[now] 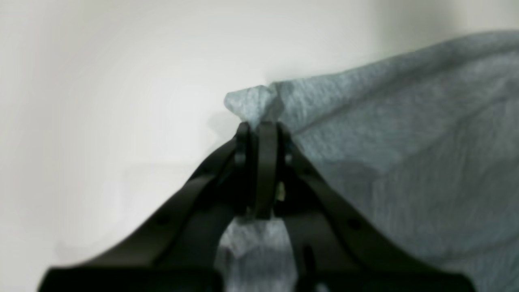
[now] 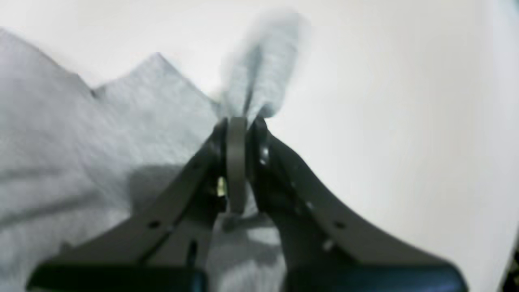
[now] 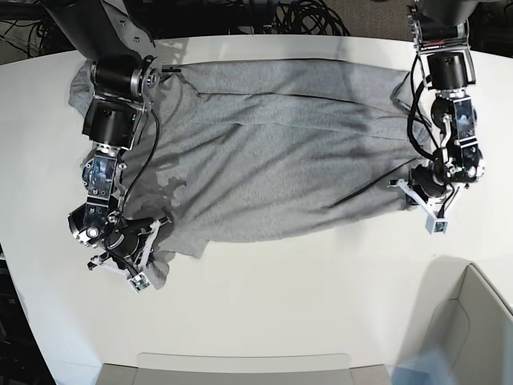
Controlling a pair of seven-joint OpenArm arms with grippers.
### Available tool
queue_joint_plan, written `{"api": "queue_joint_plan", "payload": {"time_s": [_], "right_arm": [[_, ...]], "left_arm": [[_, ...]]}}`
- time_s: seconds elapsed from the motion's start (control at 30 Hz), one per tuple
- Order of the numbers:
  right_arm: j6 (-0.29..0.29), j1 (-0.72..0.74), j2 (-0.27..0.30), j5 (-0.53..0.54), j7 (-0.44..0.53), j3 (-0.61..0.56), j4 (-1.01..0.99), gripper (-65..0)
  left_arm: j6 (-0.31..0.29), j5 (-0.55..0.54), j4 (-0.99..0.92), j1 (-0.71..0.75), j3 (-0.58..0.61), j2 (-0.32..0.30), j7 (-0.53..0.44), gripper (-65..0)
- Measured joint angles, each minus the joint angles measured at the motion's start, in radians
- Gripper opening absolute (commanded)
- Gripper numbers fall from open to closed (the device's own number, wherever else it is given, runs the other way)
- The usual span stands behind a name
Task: Fold the T-shirt properly
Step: 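Lift the hem with both grippers and fold it over toward the collar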
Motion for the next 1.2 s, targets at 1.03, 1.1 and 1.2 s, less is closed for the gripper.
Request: {"api": "queue_joint_plan", "payload": {"time_s": [1.03,1.1,1.2], "right_arm": [[0.000,-0.417,-0.050,0.018,-0.045,0.113,0.533,-64.5],[0.000,-0.420,-0.068,0.025,-0.046,0.155,0.542,-64.5],[0.000,-0.431,-0.082,0.024,-0.048,0.207,0.565,-64.5]], "left_arm": [[-0.005,-0.013,0.399,0.287,-0.171,-0.012,0.185,-65.0],[-0.008,-0.016,0.444,0.306,-0.172,-0.012,0.220,-65.0],[-0.008,-0.025,0.451,0.323,-0.167,-0.008,0.237,-65.0]]}}
